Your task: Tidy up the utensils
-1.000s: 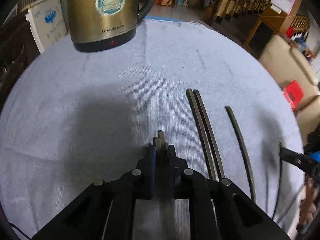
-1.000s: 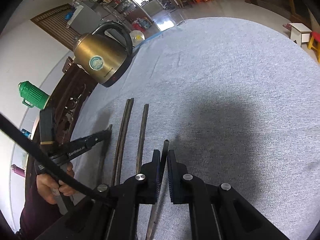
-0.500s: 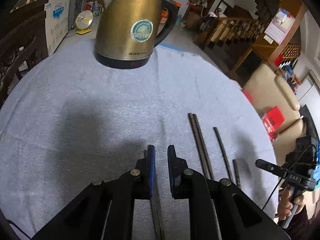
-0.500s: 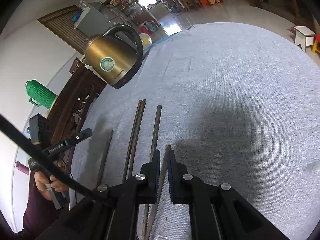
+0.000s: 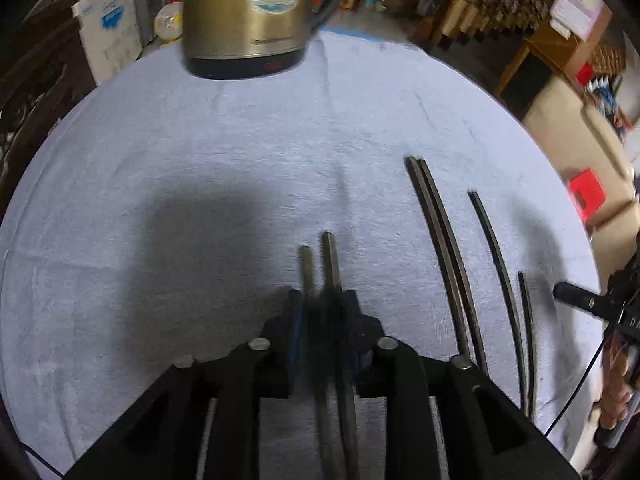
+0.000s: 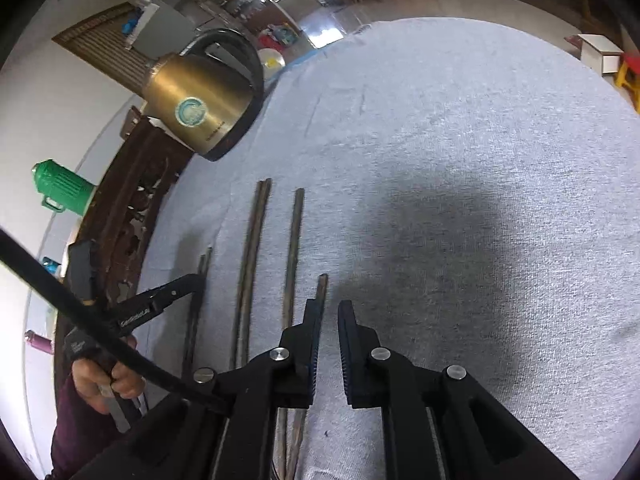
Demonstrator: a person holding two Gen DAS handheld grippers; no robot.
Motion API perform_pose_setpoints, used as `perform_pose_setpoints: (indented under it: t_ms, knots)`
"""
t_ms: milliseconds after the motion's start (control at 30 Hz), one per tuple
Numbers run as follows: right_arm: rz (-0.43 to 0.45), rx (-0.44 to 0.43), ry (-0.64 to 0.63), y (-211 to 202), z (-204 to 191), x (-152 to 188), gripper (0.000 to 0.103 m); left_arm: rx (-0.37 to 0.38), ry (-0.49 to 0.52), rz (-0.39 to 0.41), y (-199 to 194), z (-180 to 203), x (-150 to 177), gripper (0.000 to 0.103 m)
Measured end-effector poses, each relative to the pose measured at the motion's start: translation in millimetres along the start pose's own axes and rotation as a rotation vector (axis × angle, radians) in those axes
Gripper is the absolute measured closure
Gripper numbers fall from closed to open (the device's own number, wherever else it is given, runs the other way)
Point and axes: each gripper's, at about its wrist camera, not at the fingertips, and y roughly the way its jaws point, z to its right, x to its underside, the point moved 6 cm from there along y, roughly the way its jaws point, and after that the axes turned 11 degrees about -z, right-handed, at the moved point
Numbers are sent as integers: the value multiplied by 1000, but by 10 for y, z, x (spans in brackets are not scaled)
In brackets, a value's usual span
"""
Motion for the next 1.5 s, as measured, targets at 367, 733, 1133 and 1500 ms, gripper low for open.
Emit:
perform_pose_setpoints:
  t_ms: [367,733,1133,1500]
  knots:
    - [-44,220,-126,314,-331,15,71,46,9,37,-147,10,57,71]
    - [-18,298,-147,170,-206,113,93,-17,65,-32,-81,74,197,72]
    - [-21,252,-127,30,-147,227,93,-130,95,-26,7,159,170,71]
    - [80,82,-169,-402,-508,211,95,-102,30,68,-227,105,157,98]
